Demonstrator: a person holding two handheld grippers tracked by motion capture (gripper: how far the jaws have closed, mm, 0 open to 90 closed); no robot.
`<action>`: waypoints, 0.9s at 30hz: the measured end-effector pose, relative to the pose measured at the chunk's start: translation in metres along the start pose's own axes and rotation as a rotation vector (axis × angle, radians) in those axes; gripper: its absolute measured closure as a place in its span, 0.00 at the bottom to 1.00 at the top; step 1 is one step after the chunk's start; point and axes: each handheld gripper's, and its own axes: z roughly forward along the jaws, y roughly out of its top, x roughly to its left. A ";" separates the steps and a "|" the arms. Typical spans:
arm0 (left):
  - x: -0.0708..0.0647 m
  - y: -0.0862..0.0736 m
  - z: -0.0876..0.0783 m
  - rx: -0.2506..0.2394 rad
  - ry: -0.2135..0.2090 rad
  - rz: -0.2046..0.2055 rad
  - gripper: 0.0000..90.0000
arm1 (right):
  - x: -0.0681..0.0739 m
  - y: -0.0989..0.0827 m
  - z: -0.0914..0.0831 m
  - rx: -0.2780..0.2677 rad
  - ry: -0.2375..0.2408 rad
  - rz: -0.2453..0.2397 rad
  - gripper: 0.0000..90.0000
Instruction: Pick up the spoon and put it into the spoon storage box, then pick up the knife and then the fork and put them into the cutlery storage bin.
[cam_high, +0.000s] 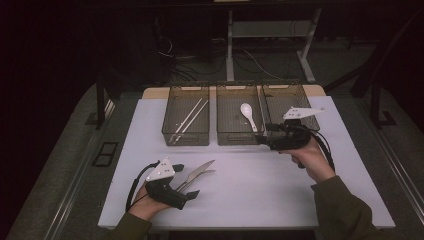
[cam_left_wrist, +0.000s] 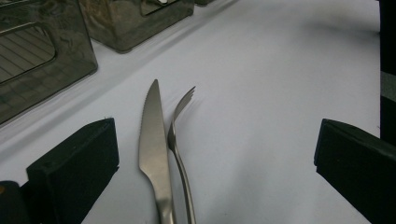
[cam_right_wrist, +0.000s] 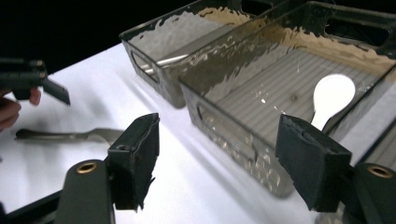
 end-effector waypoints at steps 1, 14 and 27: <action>0.000 0.001 0.000 -0.002 0.000 0.001 0.00 | 0.001 -0.004 -0.001 0.002 0.003 0.000 0.33; -0.002 0.000 -0.001 0.007 -0.004 0.015 0.00 | 0.012 -0.057 -0.027 0.014 -0.074 -0.007 0.28; -0.004 0.000 -0.003 0.004 0.009 0.012 0.00 | 0.016 -0.092 -0.047 0.025 -0.086 0.009 0.23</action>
